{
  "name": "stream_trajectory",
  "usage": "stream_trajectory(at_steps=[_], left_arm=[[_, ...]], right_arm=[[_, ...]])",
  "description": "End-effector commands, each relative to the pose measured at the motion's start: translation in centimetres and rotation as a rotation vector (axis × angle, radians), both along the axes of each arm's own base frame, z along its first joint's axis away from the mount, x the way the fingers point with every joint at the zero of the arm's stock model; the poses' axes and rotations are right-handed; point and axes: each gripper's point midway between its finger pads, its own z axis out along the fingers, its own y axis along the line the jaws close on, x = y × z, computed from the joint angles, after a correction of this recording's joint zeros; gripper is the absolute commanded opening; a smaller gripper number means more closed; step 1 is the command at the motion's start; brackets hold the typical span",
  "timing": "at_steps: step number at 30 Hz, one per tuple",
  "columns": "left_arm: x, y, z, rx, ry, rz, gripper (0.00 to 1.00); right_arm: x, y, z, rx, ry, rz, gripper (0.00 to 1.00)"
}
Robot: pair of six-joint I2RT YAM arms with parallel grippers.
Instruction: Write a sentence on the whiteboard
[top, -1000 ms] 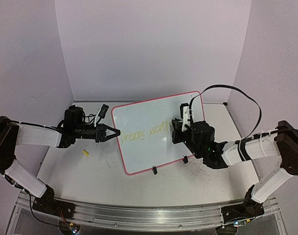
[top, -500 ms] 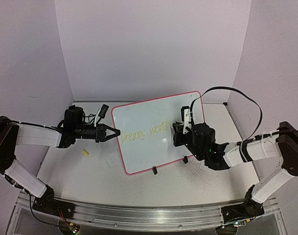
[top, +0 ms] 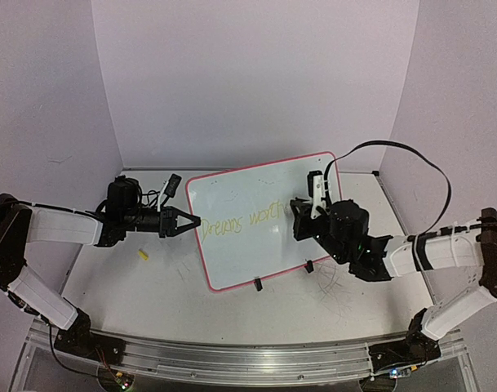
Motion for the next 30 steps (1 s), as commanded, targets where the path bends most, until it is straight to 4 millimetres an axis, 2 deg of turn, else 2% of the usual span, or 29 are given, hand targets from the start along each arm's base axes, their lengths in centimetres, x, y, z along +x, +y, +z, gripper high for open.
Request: stream_trajectory(at_steps=[1,3,5,10,14,20,23,25,27,30], left_arm=[[0.8,-0.3,0.5,0.029,-0.092,0.019,0.00],[1.0,-0.3,0.6,0.033,-0.097,0.030,0.01],[1.4,-0.3,0.8,0.031,-0.098,0.039,0.05],[2.1,-0.2,1.8,0.020,-0.094,0.078,0.24],[2.1,0.2,2.7,0.013,-0.110,0.114,0.38],[1.8,0.8,5.1,-0.024,-0.131,0.158,0.50],[2.0,1.7,6.4,-0.047,-0.130,0.232,0.57],[2.5,2.3,7.0,-0.067,-0.106,0.288,0.65],[2.7,2.2,7.7,-0.088,-0.079,0.303,0.74],[3.2,2.0,8.1,-0.108,-0.049,0.336,0.78]], right_arm=[[-1.1,-1.3,8.6,0.136,-0.154,0.018,0.00],[-1.1,-2.3,9.1,0.126,-0.178,-0.006,0.00],[-0.7,-3.3,8.4,0.105,-0.187,-0.032,0.00],[-0.4,-5.3,7.5,0.097,-0.196,-0.087,0.00],[-0.9,-5.6,7.0,0.095,-0.199,-0.075,0.00],[-1.5,-6.4,7.3,0.109,-0.216,-0.076,0.00],[-1.9,-6.7,7.5,0.122,-0.224,-0.076,0.00],[-2.0,-6.8,7.6,0.128,-0.227,-0.072,0.00],[-2.1,-6.7,7.6,0.136,-0.223,-0.066,0.00],[-2.1,-6.9,7.6,0.150,-0.221,-0.071,0.00]])
